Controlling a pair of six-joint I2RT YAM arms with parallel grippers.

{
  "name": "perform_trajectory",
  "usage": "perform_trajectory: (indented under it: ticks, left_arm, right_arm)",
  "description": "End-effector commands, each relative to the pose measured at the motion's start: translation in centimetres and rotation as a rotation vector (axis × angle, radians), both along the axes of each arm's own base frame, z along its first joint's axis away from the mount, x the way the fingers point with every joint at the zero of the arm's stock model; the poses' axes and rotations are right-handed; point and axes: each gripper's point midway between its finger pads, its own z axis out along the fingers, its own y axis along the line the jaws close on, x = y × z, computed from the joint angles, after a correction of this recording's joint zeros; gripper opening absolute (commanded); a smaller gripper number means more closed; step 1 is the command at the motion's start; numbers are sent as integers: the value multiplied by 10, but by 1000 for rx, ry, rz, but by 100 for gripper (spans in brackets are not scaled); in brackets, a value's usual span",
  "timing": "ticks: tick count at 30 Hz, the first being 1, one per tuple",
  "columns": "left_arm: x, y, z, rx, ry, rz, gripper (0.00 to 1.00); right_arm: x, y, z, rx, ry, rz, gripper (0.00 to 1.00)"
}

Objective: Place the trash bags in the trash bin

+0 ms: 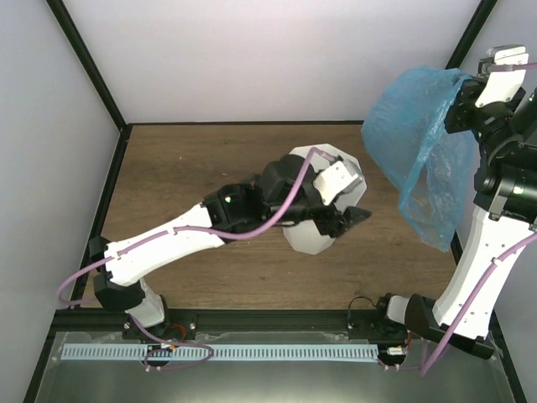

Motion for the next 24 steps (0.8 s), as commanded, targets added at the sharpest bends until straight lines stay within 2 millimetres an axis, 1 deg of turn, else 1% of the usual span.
perform_trajectory:
  ticks: [1,3,7,8,11,14,16,19,21,24]
  left_arm:
    - [-20,-39,17,-110,-73,-45,73]
    - [-23,-52,6,-99,-66,-37,75]
    - [-3,-66,-10,-125,1,102,76]
    - [-2,-71,-13,-142,30,110,76]
    - [-9,-89,-19,-191,112,63,76]
    - [-17,-104,-24,-215,157,3,75]
    - [-17,-109,-26,-228,169,-2,75]
    - [-24,-118,-26,-251,190,-54,75]
    - [-32,-126,-27,-260,213,-105,74]
    - [-35,-132,-32,-259,240,-130,73]
  right_arm:
    - [-19,-6,20,-35,-52,-72,1]
    - [-19,-8,17,-38,-39,-83,1]
    - [-21,-10,17,-42,-41,-101,1]
    - [-22,-10,18,-41,-43,-102,1]
    - [-23,-10,17,-37,-41,-104,1]
    - [-23,-10,15,-38,-36,-104,1]
    - [-22,-11,8,-37,-21,-105,1]
    - [-21,-12,2,-43,-16,-109,1]
    - [-22,-12,1,-47,-15,-112,1]
    - [-23,-12,0,-51,-16,-115,1]
